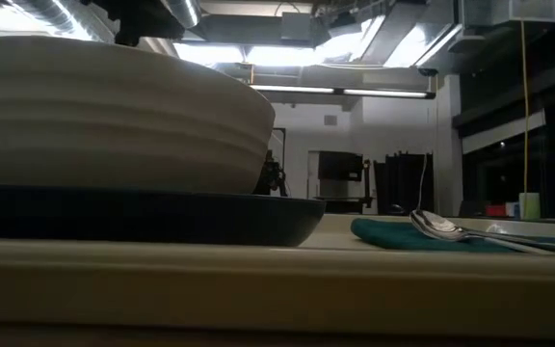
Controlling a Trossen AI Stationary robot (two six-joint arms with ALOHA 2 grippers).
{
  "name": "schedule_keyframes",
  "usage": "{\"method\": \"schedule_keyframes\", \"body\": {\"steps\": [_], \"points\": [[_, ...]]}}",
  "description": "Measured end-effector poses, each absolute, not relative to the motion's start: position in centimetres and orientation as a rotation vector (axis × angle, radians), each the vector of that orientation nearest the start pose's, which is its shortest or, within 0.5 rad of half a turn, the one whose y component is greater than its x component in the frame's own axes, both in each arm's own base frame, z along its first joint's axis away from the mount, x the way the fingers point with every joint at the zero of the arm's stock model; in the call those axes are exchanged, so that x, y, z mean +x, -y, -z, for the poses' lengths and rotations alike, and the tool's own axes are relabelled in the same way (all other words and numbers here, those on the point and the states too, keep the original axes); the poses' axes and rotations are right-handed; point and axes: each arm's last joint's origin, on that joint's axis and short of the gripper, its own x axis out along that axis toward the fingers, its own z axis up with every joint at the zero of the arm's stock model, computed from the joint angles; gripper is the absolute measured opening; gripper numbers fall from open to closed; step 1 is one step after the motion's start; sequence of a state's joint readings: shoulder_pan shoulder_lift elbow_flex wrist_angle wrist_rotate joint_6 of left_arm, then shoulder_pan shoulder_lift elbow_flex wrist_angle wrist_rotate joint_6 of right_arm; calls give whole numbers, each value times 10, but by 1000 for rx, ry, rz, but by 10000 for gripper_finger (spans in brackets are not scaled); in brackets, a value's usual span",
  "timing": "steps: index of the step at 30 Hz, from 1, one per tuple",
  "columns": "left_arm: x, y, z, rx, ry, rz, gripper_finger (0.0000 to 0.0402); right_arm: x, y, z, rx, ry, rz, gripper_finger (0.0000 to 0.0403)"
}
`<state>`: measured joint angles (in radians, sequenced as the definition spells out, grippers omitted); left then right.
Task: Set up tray
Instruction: Put the orange fork on top of the green table napkin to the left of the orange spoon
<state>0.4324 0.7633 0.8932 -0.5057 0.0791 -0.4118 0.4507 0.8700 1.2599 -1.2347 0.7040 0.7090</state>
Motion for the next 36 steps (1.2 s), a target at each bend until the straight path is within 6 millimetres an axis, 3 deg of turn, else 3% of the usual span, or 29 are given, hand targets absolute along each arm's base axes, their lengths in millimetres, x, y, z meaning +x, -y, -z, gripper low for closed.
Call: {"method": "schedule_keyframes", "body": {"steps": [4, 8, 15, 25, 30, 36], "points": [[149, -66, -340, -532, -282, -420, 45, 112, -35, -405, 100, -421, 63, 83], [158, -68, -336, -556, -303, -427, 45, 112, -30, -406, 3, -299, -49, 83], [173, -66, -327, -551, -371, -408, 45, 90, -13, -347, 34, -359, 49, 83], [180, -63, -329, -548, -320, -437, 45, 44, -2, -269, 175, -38, 62, 83], [181, -64, -333, -540, -277, -449, 45, 48, -7, -266, 157, -19, -101, 83], [183, -64, -337, -528, -230, -465, 45, 57, -11, -255, 290, 20, -171, 83]]}}
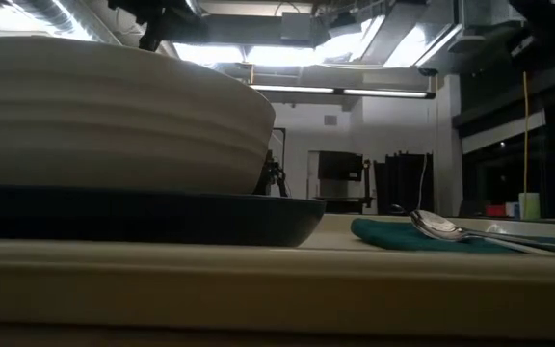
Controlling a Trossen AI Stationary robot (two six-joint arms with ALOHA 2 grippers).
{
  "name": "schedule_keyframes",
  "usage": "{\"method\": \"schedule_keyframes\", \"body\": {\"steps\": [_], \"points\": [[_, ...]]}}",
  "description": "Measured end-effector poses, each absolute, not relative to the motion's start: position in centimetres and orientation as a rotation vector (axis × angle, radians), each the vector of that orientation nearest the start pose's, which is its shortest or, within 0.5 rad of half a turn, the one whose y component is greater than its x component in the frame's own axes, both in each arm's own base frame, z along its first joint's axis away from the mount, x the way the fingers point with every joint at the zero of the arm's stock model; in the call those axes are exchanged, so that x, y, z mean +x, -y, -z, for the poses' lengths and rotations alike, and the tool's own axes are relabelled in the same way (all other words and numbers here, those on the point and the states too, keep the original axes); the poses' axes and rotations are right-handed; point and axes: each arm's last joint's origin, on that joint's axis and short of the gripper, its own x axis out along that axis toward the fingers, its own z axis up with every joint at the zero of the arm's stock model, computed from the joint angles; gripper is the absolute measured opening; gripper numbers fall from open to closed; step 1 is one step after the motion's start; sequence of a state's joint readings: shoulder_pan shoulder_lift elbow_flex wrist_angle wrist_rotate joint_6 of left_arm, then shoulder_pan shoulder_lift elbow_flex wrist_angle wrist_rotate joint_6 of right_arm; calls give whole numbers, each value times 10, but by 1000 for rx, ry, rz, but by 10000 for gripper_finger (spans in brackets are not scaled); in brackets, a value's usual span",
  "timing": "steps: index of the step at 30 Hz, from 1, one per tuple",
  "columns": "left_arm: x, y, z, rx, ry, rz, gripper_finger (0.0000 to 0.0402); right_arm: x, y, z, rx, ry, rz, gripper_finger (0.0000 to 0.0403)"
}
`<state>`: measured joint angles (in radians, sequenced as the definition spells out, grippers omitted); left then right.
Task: Set up tray
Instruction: Put the orange fork on top of the green table napkin to the left of the orange spoon
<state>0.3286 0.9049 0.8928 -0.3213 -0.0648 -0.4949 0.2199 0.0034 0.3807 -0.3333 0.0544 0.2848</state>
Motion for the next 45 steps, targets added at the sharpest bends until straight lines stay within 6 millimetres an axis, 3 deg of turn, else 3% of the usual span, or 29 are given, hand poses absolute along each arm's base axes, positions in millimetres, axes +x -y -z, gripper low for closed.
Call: {"method": "schedule_keyframes", "body": {"steps": [6, 9, 15, 27, 37, 45], "points": [[184, -65, -337, -524, -219, -475, 45, 81, -17, -223, 275, 161, -201, 83], [185, -65, -337, -527, -219, -473, 45, 89, -18, -200, 284, 122, -158, 83], [184, -65, -337, -530, -219, -474, 45, 95, -19, -174, 291, 71, -146, 83], [186, -65, -335, -502, -234, -480, 45, 95, -20, -169, 224, 17, -179, 83], [190, -67, -332, -473, -260, -481, 45, 95, -21, -168, 51, 29, -196, 83], [190, -69, -331, -463, -262, -508, 45, 95, -21, -168, 52, 29, -196, 83]]}}
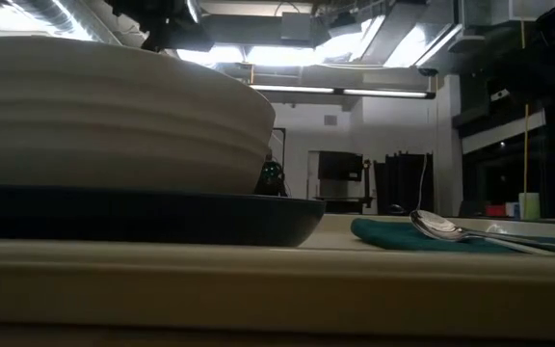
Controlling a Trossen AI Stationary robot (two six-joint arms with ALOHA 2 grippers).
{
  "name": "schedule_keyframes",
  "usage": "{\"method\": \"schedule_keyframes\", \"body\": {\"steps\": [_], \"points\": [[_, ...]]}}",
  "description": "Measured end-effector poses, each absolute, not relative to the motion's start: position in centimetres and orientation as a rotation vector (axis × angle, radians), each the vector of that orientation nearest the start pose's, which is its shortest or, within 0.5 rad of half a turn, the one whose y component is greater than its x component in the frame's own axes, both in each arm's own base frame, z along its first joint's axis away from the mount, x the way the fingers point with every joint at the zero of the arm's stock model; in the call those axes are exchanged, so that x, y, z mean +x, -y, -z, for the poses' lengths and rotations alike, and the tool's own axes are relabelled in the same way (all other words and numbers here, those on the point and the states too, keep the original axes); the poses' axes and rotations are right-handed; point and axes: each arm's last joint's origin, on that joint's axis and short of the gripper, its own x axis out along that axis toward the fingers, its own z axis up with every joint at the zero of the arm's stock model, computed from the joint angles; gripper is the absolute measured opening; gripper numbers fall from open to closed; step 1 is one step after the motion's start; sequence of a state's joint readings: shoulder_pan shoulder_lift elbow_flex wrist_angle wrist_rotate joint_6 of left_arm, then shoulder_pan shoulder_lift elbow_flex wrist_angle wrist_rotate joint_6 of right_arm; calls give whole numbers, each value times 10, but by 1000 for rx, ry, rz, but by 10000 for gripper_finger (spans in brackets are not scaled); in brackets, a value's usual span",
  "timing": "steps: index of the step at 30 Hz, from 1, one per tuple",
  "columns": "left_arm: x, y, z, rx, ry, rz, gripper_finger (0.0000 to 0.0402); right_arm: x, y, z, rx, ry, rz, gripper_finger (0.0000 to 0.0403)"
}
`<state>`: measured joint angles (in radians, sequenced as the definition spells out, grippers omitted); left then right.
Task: Set up tray
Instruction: Put the orange fork on top of the green table napkin to the left of the orange spoon
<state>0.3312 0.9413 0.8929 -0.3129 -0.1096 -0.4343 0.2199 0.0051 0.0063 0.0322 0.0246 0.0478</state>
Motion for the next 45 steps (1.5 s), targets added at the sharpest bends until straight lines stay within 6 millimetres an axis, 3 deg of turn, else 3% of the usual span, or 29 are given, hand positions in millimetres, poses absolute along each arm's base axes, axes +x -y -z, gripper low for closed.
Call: {"method": "schedule_keyframes", "body": {"steps": [5, 15, 24, 32, 39, 45], "points": [[189, -81, -314, -540, -358, -682, 45, 95, -21, -168, 51, 28, -196, 83], [228, -106, -238, -689, -801, -745, 45, 95, -21, -168, 51, 28, -196, 83], [244, -130, -178, -825, -998, -892, 45, 95, -21, -168, 52, 28, -196, 83], [239, -145, -177, -909, -944, -933, 57, 95, -21, -168, 51, 28, -196, 83], [231, -153, -183, -962, -924, -925, 132, 95, -21, -168, 52, 28, -196, 83], [222, -160, -181, -1003, -900, -1089, 179, 95, -21, -168, 53, 28, -196, 83]]}}
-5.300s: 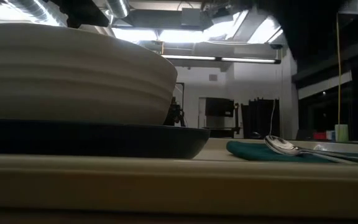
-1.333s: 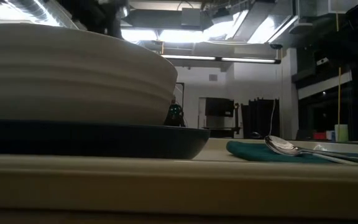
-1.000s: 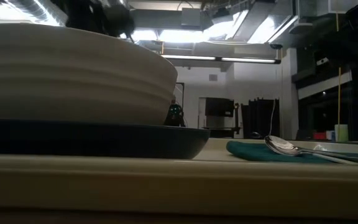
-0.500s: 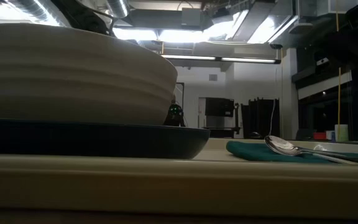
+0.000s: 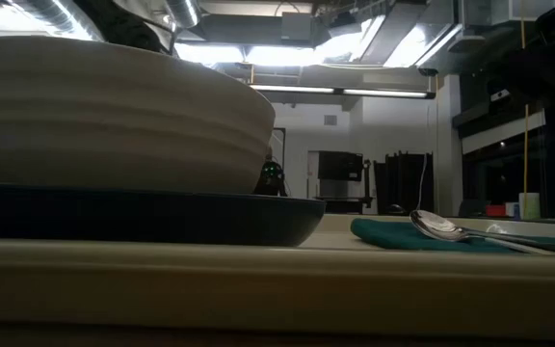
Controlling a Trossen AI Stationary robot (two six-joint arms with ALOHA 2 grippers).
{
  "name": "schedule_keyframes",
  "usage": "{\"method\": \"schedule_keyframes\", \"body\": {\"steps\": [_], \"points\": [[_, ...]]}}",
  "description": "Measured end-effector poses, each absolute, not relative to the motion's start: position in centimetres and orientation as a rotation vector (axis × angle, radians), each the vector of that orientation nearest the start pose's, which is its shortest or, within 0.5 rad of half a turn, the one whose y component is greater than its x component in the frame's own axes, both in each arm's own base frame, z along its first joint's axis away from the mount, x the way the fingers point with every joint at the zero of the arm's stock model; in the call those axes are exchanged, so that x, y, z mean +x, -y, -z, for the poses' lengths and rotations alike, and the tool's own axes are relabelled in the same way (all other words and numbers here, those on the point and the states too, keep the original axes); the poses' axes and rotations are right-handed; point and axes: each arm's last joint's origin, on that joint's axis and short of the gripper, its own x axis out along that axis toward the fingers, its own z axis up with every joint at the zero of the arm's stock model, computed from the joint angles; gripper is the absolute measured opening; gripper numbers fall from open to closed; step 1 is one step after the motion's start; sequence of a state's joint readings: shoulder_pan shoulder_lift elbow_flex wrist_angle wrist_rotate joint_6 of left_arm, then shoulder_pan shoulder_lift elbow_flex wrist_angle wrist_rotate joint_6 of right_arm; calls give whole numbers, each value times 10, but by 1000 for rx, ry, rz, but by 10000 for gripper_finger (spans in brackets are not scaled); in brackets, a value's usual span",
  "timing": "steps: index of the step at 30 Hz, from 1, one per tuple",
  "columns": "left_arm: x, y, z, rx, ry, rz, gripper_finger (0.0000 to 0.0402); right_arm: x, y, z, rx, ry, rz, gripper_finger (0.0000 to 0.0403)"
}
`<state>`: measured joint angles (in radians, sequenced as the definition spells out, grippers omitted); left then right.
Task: Set up tray
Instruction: Put the orange fork on top of the green table napkin to the left of the orange spoon
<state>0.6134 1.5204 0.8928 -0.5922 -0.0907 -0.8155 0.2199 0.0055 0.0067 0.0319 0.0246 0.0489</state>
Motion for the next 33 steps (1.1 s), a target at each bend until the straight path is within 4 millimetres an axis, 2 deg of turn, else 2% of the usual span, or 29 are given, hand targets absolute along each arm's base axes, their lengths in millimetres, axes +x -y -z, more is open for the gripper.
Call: {"method": "schedule_keyframes", "body": {"steps": [11, 17, 25, 33], "points": [[221, -168, -169, -1027, -922, -1154, 184, 95, -21, -168, 53, 28, -196, 83], [229, -174, -158, -1038, -882, -1164, 184, 95, -21, -168, 53, 28, -196, 83], [233, -177, -137, -1062, -931, -1203, 184, 95, -21, -168, 51, 29, -196, 83], [232, -179, -136, -1044, -909, -1270, 176, 95, -21, -168, 53, 28, -197, 83]]}}
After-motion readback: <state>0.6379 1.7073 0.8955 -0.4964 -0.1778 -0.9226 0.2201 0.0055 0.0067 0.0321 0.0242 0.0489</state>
